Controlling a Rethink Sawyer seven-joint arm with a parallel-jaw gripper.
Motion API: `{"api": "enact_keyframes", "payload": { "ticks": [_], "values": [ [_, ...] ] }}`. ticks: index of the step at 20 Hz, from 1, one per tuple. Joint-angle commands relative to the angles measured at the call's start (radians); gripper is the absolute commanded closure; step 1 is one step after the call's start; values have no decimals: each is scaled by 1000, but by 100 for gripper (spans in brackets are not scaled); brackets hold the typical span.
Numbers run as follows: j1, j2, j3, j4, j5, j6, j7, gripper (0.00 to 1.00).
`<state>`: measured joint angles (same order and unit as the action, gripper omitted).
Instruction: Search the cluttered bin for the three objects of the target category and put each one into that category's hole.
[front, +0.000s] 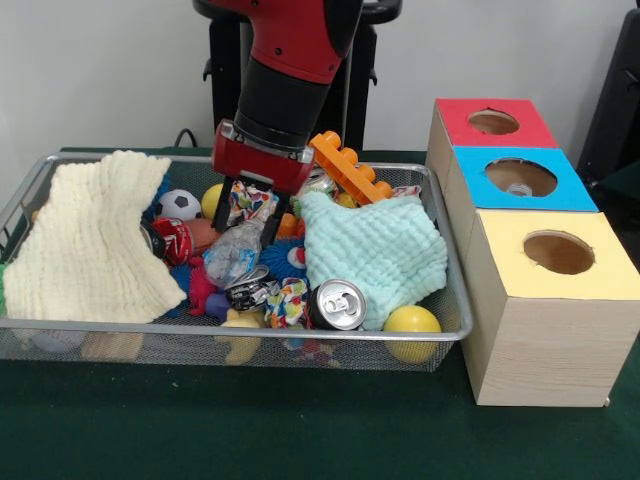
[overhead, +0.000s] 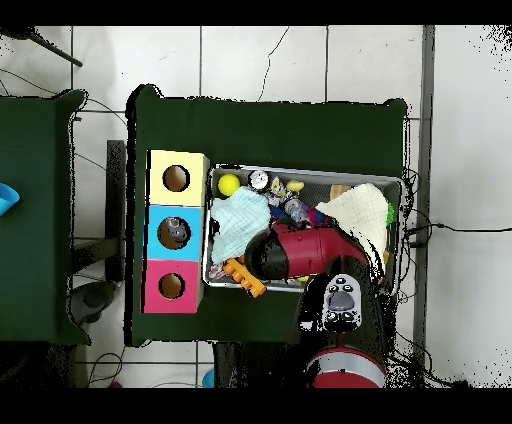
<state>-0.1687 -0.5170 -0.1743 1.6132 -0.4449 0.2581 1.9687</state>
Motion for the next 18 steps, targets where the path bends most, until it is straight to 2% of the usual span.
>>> {"api": "enact_keyframes", "payload": {
  "ticks": [1,18],
  "values": [
    [-10,17,52,12,-52,68,-18,0],
    [-30,14,90,39,-25,51,0,0]
  ]
}}
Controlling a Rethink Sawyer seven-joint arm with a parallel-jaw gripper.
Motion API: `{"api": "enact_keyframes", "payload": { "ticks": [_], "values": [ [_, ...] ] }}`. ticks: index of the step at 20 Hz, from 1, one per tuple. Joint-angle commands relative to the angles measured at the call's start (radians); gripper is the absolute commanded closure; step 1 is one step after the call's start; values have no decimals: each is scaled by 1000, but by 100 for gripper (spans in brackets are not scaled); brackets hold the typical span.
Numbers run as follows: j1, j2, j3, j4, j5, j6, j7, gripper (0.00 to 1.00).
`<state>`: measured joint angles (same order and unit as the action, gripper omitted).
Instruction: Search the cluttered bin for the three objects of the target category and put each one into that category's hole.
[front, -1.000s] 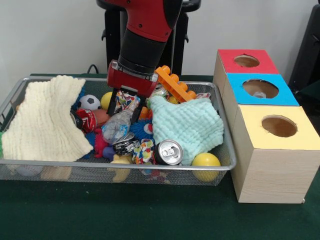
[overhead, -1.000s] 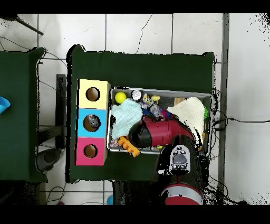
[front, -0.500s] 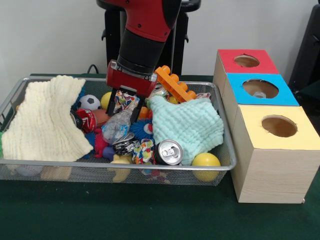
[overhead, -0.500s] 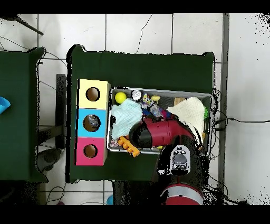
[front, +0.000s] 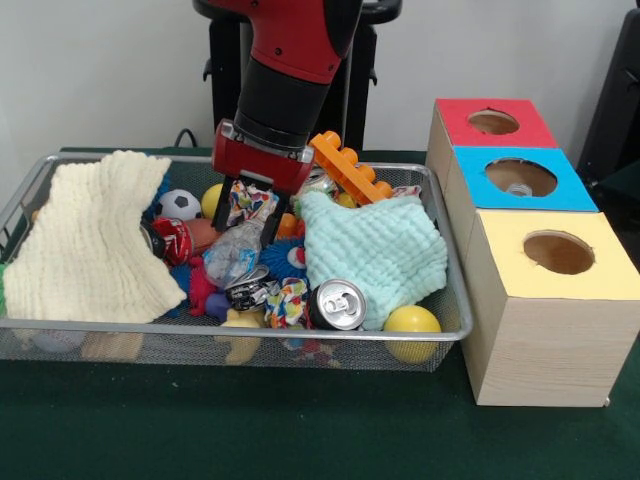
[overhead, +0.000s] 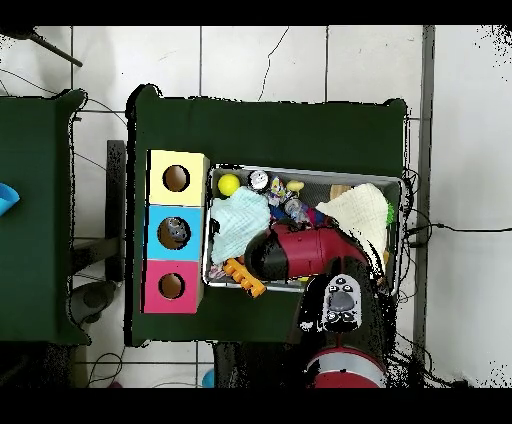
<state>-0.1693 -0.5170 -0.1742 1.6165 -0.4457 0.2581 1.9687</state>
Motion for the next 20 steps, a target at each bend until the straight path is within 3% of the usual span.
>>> {"api": "enact_keyframes", "payload": {
  "ticks": [1,20],
  "values": [
    [-29,16,91,35,-23,47,4,0],
    [-32,44,98,33,-2,14,44,0]
  ]
}}
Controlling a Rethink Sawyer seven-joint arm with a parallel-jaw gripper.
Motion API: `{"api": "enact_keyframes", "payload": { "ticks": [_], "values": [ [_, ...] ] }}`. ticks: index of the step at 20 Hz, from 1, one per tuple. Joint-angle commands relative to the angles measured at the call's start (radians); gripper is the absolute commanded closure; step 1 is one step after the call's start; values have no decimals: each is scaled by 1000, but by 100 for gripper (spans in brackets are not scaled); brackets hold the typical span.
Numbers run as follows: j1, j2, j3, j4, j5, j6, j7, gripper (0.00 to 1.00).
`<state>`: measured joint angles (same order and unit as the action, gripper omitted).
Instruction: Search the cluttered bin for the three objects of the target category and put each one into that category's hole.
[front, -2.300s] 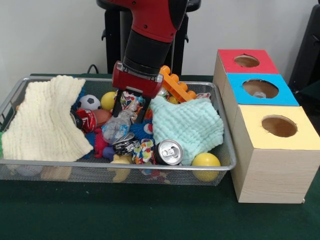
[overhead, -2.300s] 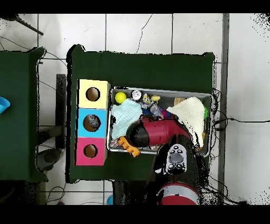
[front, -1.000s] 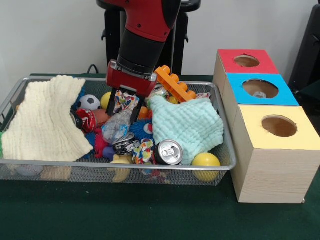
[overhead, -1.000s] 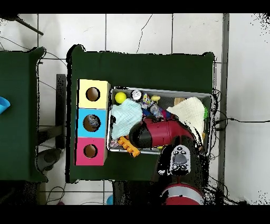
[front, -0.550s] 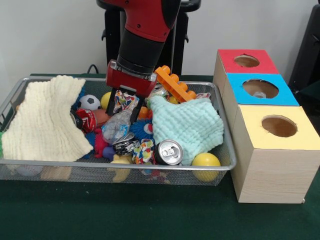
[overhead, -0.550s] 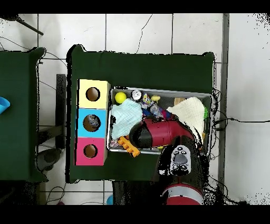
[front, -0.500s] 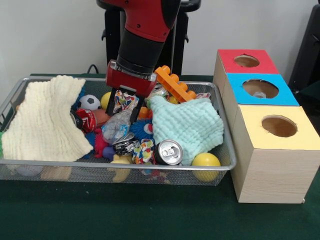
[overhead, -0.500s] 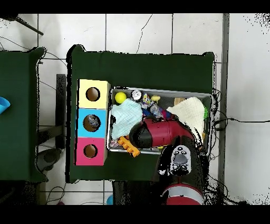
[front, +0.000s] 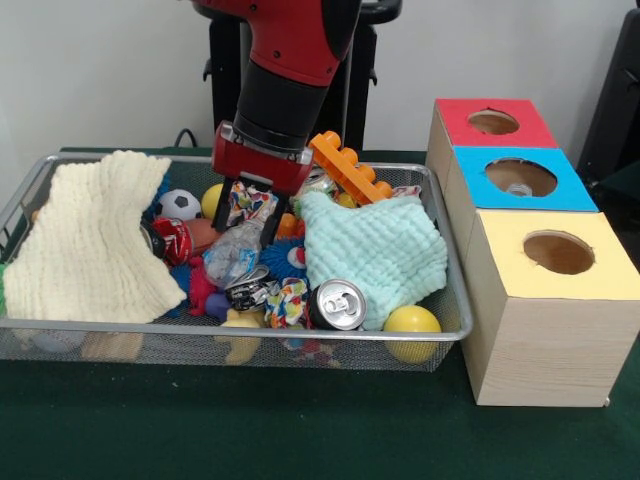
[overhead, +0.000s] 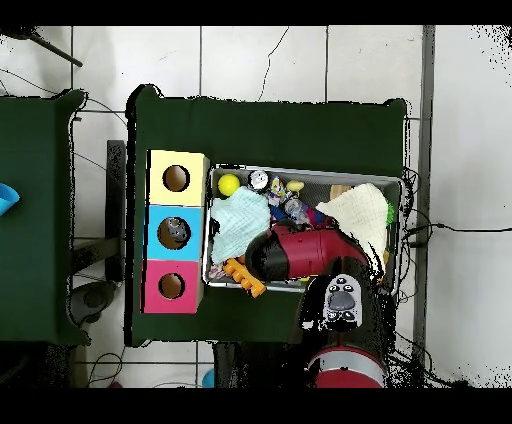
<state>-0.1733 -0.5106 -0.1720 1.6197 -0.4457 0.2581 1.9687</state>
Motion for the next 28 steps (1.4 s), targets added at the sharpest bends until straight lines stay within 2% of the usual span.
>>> {"api": "enact_keyframes", "payload": {
  "ticks": [1,28],
  "values": [
    [-28,40,96,30,-2,9,47,0],
    [4,73,64,9,-14,-10,64,0]
  ]
}}
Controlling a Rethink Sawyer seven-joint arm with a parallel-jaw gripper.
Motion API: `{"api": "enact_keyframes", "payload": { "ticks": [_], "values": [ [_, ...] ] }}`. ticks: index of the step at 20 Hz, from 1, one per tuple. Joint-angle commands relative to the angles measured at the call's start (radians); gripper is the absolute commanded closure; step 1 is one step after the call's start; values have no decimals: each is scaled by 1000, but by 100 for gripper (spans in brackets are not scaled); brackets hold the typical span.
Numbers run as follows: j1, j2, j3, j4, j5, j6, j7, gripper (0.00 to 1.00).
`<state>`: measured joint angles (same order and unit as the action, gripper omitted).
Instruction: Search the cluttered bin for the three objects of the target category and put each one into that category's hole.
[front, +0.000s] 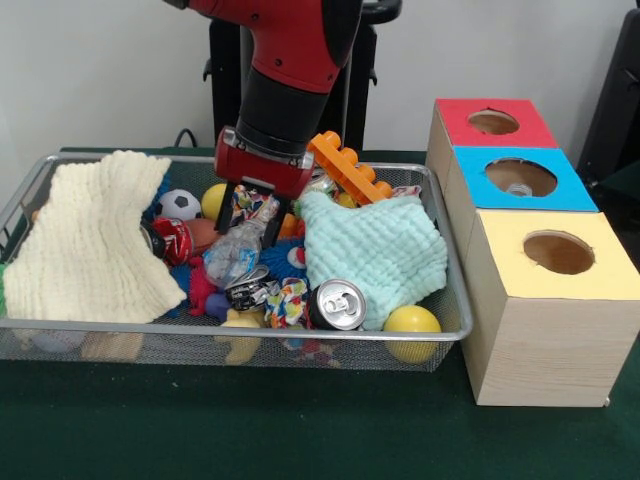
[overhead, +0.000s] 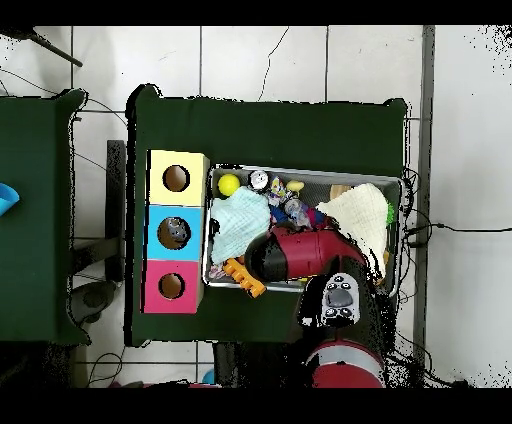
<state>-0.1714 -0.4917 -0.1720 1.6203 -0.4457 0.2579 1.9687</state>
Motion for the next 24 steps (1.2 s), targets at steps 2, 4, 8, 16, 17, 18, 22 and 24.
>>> {"api": "enact_keyframes", "payload": {
  "ticks": [2,4,8,16,17,18,22,24],
  "values": [
    [3,55,63,7,-16,-12,64,0],
    [3,56,63,7,-16,-13,62,0],
    [4,56,61,6,-19,-13,59,0],
    [7,53,56,-2,-32,6,37,0],
    [7,51,56,-3,-32,7,35,0],
    [6,49,57,-3,-33,9,34,0],
    [5,44,56,-4,-33,14,30,0],
    [8,43,54,-5,-35,16,29,0]
  ]
}}
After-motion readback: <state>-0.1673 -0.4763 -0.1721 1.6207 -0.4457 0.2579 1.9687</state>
